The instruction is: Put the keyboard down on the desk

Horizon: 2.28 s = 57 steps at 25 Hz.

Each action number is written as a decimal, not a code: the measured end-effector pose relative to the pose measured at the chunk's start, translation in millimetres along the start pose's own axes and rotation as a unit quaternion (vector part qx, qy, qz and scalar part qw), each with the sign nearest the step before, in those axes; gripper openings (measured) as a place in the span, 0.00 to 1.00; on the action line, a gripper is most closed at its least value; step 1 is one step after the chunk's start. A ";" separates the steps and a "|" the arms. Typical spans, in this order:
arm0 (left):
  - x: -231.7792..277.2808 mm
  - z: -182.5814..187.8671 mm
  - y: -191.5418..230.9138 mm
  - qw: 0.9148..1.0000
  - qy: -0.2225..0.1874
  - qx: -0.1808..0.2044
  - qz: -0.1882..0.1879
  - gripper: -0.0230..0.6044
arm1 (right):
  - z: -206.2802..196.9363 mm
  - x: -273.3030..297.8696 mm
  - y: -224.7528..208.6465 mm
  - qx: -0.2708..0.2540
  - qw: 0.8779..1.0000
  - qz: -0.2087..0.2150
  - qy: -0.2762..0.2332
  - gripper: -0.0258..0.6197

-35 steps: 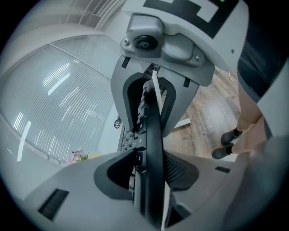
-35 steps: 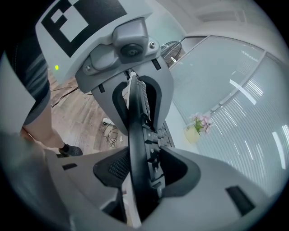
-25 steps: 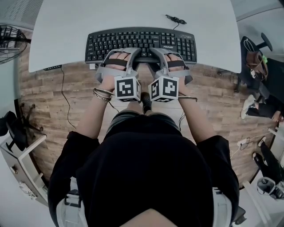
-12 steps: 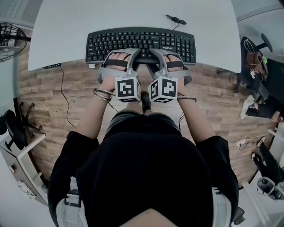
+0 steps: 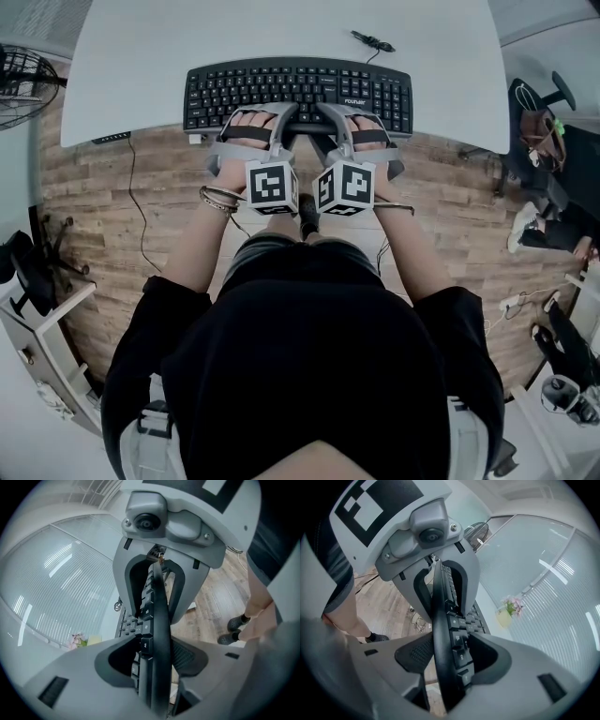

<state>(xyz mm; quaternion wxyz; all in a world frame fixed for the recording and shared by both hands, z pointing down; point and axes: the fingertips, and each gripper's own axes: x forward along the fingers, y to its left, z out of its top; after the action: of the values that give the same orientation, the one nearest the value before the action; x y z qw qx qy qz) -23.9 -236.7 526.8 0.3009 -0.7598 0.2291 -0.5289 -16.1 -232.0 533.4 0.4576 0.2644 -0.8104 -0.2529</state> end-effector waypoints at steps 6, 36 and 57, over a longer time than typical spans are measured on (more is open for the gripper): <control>2.1 -0.8 -4.1 1.000 0.002 -0.004 -0.003 0.39 | -1.9 2.0 4.2 0.001 1.000 0.002 0.001 0.40; -5.7 -0.5 -5.2 0.998 0.008 -0.061 -0.012 0.44 | 7.3 -7.0 6.4 0.038 0.999 0.008 -0.015 0.44; -47.5 14.3 17.3 0.988 -0.013 -0.148 0.035 0.44 | 11.9 -59.7 -27.0 0.126 0.989 -0.039 -0.066 0.45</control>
<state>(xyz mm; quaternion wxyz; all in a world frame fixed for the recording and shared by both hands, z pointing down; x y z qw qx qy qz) -26.9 -214.3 479.4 0.2065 -0.7944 0.3274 -0.4680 5.2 -210.4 474.1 0.3554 0.3343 -0.8534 -0.1833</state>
